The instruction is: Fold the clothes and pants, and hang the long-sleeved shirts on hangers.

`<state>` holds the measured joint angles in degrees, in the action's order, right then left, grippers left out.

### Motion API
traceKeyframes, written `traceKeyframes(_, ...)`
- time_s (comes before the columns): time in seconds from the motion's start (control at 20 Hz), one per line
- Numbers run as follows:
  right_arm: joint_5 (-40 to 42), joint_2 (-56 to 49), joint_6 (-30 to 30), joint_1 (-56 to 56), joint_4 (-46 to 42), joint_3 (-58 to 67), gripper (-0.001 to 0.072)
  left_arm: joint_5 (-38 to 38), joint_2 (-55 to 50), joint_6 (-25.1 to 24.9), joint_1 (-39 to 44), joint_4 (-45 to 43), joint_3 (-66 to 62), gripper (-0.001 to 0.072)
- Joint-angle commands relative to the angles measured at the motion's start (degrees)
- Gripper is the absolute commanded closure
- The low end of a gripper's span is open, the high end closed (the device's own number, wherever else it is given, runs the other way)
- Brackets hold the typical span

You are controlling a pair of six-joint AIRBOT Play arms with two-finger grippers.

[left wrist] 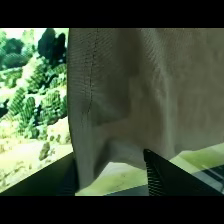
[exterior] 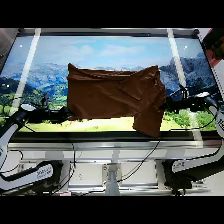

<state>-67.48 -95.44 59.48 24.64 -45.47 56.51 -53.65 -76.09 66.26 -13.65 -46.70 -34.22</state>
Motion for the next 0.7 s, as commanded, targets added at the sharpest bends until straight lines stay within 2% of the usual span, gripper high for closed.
traceKeyframes(0.0, -0.5, 0.0, -0.3, 0.0, 0.2, 0.0, 0.0698, 4.0, -0.6, -0.9, 0.1, -0.8, 0.0, 0.0287)
traceKeyframes(0.1, -0.6, 0.0, -0.3, 0.0, 0.2, 0.0, 0.0698, 4.9, -0.6, -0.9, 0.1, -0.5, 0.0, 0.0372)
traceKeyframes(0.15, -0.6, 0.0, -0.3, 0.0, 0.2, 0.0, 0.0698, 5.4, -0.6, -1.0, 0.1, -0.3, 0.0, 0.0375)
traceKeyframes(0.2, -0.7, 0.0, -0.3, 0.0, 0.2, 0.0, 0.0698, 5.8, -0.6, -1.0, 0.1, 0.1, 0.0, 0.0411)
traceKeyframes(0.3, -0.7, 0.0, -0.3, 0.0, 0.2, 0.0, 0.0698, 6.1, -0.6, -1.0, 0.1, 1.3, 0.0, 0.0623)
traceKeyframes(0.35, -0.7, 0.0, -0.3, 0.0, 0.2, 0.0, 0.0698, 6.1, -0.5, -1.2, 0.1, 2.1, 0.0, 0.0691)
traceKeyframes(0.65, -1.9, 3.3, -2.7, 0.0, 0.3, 0.0, 0.0698, 2.8, 1.1, -1.3, 0.1, 2.2, -6.4, 0.0692)
